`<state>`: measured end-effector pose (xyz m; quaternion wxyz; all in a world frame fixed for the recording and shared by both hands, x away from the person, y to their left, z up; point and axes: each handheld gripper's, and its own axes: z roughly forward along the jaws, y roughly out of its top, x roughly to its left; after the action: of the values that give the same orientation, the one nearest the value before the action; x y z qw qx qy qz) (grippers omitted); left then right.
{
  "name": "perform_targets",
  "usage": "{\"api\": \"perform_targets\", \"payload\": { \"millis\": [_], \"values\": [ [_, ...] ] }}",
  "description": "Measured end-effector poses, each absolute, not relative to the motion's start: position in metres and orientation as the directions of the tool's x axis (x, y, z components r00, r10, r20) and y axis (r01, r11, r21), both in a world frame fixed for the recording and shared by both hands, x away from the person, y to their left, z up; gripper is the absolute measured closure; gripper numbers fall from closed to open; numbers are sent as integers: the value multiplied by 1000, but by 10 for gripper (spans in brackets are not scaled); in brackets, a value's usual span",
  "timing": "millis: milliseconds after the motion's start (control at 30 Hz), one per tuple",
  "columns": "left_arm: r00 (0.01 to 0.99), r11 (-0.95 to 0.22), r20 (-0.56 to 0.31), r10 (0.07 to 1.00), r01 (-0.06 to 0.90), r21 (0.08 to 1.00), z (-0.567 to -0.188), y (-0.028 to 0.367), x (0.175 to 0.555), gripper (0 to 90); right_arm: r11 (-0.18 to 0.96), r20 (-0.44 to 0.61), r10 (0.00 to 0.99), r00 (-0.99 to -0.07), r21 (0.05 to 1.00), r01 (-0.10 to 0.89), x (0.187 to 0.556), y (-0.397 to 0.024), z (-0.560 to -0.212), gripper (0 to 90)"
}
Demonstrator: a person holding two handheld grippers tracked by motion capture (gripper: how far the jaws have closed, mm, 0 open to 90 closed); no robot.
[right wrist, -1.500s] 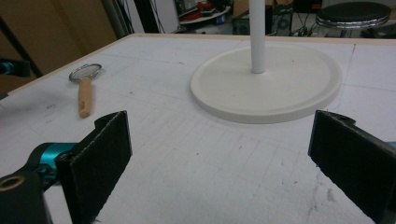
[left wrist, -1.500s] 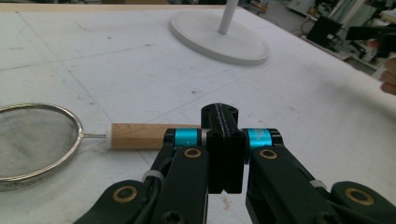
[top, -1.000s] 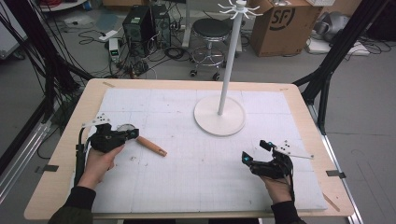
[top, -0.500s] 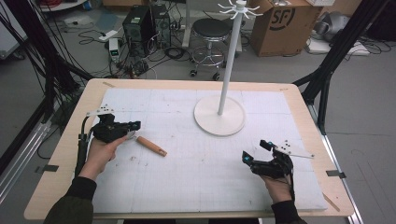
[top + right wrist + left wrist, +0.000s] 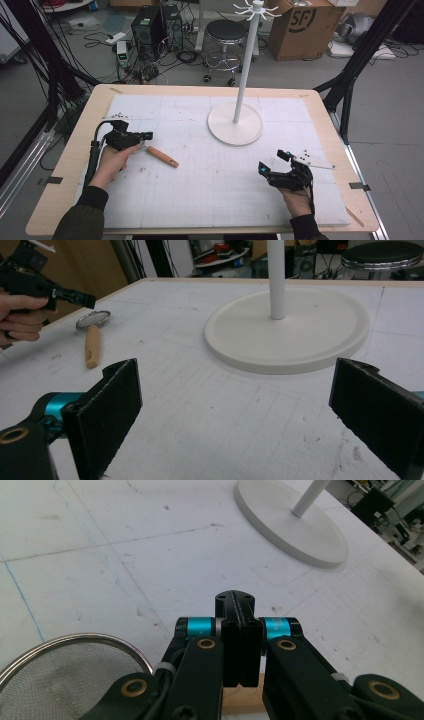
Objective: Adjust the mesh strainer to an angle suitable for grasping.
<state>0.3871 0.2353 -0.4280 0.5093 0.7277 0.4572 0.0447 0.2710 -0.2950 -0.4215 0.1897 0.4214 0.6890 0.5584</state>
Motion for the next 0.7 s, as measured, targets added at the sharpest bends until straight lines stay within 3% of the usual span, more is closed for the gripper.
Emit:
{"api": "perform_targets", "payload": {
  "millis": [433, 700],
  "values": [
    [564, -140, -385, 731, 675, 724, -447, 231, 395, 900, 9, 206, 801, -562, 934, 356, 270, -298, -421, 59],
    [568, -192, -326, 755, 668, 718, -449, 226, 395, 900, 2, 212, 803, -556, 933, 359, 269, -298, -421, 59]
  ]
}}
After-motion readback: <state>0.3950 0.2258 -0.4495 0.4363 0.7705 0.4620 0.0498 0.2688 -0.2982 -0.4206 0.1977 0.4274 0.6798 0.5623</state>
